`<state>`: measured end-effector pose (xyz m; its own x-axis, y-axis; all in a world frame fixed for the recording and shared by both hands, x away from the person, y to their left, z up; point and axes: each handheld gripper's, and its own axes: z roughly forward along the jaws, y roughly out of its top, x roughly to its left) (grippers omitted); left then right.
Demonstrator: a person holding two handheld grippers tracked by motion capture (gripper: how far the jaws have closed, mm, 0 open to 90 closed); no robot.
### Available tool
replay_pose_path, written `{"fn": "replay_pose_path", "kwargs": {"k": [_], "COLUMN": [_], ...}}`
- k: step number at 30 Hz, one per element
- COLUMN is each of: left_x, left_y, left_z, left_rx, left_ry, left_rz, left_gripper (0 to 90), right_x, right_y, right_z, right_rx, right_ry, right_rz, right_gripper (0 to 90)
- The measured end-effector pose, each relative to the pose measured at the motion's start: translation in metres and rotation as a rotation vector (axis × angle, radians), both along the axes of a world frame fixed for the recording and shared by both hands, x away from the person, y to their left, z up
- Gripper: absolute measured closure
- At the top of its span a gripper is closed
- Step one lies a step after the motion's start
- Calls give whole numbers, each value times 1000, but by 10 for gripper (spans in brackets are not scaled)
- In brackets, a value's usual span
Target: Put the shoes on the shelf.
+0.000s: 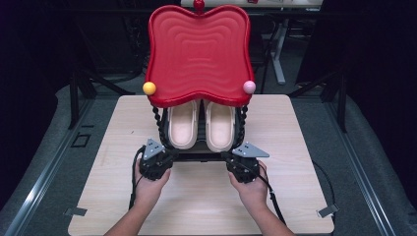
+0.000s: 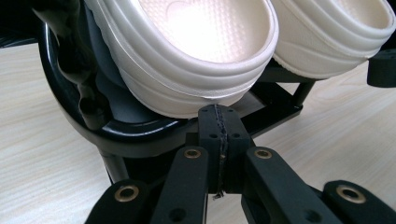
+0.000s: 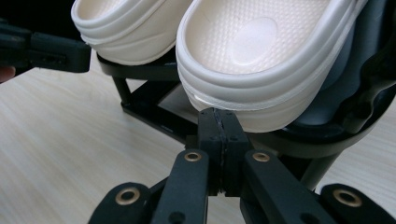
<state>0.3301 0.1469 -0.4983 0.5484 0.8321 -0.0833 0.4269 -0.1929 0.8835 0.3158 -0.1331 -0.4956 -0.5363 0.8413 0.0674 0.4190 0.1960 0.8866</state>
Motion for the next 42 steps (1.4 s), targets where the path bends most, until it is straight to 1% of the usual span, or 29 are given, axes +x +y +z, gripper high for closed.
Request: {"fn": "replay_pose_path", "kwargs": {"k": [5, 6, 9, 10, 11, 12, 13, 15, 16, 20, 25, 27, 29, 30, 33, 34, 35, 36, 38, 39, 42], "left_x": [4, 5, 9, 10, 11, 11, 12, 13, 13, 17, 19, 20, 20, 20, 20, 19, 18, 17, 14, 13, 8], "left_y": [-4, -5, -7, -7, -7, -7, -8, -8, -9, -7, -7, -10, -11, -12, -13, -13, -12, -11, -9, -7, -4], "left_z": [1, 1, 0, 1, 0, 0, 0, -1, -1, -3, -3, -3, -3, -4, -4, -3, -3, -2, 1, 2, 6], "left_rx": [6, 7, 4, 6, 5, 4, 4, 10, 10, 6, -3, -1, -1, -3, -2, 5, 5, -3, -11, -13, -13], "left_ry": [3, 2, 4, 11, 10, 10, 9, 4, 4, 13, 21, 18, 18, 14, 15, 11, 6, 0, -9, -12, -33], "left_rz": [-1, 2, 9, 7, 10, 10, 11, 14, 16, 24, 16, 14, 9, 11, 5, 8, 10, 11, 10, 10, 17], "left_gripper": [900, 900, 900, 900, 899, 899, 899, 899, 899, 896, 896, 895, 895, 894, 884, 877, 868, 867, 865, 862, 850], "right_x": [9, 10, 16, 18, 19, 20, 22, 23, 24, 27, 30, 32, 34, 34, 34, 34, 33, 33, 30, 28, 22], "right_y": [-1, -1, 0, 1, 2, 2, 3, 4, 4, 6, 6, 6, 6, 6, 7, 7, 6, 7, 5, 4, 0], "right_z": [0, 0, 1, 1, 1, 1, 1, 0, -1, -2, -2, -4, -4, -4, -4, -4, -4, -4, -3, -2, 2], "right_rx": [8, 12, 4, -1, 4, -9, -3, 7, 3, 8, 12, 18, 11, 27, 25, 25, 13, 19, 33, 32, 38], "right_ry": [-1, -3, 0, 5, 3, 9, 10, 4, 10, 7, 9, 7, 19, 14, 13, 13, 19, 15, 12, 9, -4], "right_rz": [-21, -18, -29, -28, -35, -32, -29, -34, -33, -35, -45, -55, -51, -53, -50, -48, -41, -48, -41, -36, -29], "right_gripper": [897, 897, 897, 896, 896, 896, 895, 894, 894, 896, 895, 893, 894, 893, 881, 873, 863, 858, 851, 843, 811]}}
